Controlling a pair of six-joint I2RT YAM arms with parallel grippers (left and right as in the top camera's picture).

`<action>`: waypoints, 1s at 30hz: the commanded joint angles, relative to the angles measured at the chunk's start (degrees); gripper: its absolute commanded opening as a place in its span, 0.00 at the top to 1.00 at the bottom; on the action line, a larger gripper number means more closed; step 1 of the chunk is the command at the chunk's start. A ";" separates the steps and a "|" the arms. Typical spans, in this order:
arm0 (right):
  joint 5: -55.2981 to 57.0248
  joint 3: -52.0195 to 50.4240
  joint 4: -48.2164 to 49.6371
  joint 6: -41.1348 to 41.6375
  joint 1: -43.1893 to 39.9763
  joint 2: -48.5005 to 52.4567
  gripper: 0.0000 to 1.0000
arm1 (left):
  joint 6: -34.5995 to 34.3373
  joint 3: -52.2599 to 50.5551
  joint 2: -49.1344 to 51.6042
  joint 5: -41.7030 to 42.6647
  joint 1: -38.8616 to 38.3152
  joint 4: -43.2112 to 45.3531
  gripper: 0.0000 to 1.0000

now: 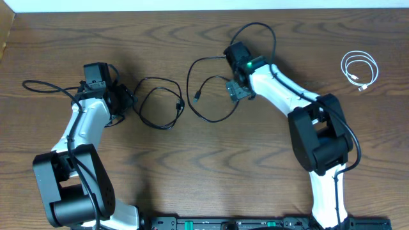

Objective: Untangle cables

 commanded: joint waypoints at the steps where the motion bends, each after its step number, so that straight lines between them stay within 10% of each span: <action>1: -6.14 0.11 -0.57 1.73 -2.58 2.23 0.01 | -0.11 -0.33 -0.22 0.13 -0.09 0.09 0.19; 14: -10.75 -0.46 -0.11 1.68 -5.11 2.23 0.04 | -0.11 -0.33 -0.22 0.11 -0.09 0.09 0.19; 18: -10.82 -0.48 0.48 1.31 -5.07 2.23 0.77 | -0.11 -0.33 -0.22 0.13 -0.09 0.11 0.19; 22: -11.65 -0.48 0.46 1.31 -5.07 2.23 0.99 | -0.11 -0.33 -0.22 0.11 -0.09 0.11 0.19; 26: -13.35 -0.48 0.44 1.31 -5.07 2.23 0.97 | -0.11 -0.33 -0.22 0.13 -0.09 0.11 0.19; 30: -15.04 -0.48 0.72 1.31 -5.07 2.23 0.52 | -0.11 -0.33 -0.22 0.13 -0.09 0.11 0.19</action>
